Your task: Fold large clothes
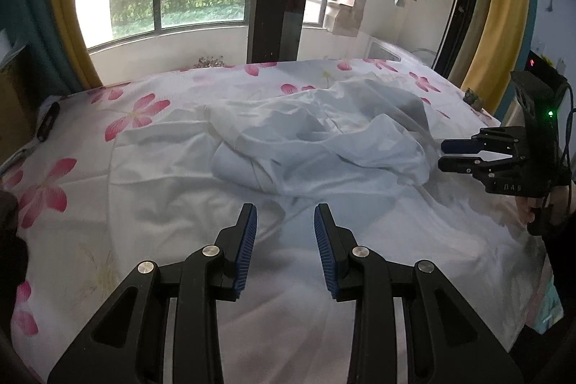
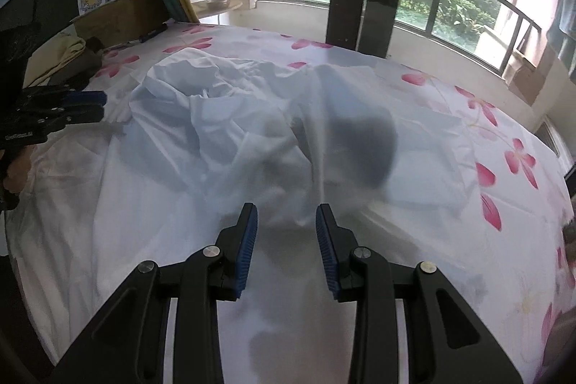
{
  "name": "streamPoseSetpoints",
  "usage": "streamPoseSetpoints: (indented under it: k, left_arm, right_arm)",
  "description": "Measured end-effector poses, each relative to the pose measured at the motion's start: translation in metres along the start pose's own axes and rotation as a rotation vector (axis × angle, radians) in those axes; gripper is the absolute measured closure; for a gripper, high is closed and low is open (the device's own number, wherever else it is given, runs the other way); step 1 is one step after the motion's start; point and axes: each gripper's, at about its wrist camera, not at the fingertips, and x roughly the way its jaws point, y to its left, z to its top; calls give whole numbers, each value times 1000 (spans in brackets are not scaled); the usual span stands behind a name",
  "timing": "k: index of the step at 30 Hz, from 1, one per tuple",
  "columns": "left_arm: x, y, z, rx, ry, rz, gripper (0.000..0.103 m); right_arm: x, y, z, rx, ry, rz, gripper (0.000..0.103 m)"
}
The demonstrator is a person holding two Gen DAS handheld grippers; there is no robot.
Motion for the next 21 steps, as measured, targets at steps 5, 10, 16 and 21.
streamPoseSetpoints:
  k: [5,10,16,21]
  left_arm:
    - [-17,1,-12,-23,-9,11,68]
    - [-40,6,-29,-68,-24,35,60]
    - [-67,15,-53,-127,-49,71,55]
    - [-87,25,-75,-161,-58,126,54]
  right_arm:
    - [-16,-4,-14,29,-13,-23,68]
    - [-35,-8,-29,64,-28,-55,62]
    - [-55,-9,-47,92,-43,-92,56]
    - [-73,-10,-65,130,-59,-130,54]
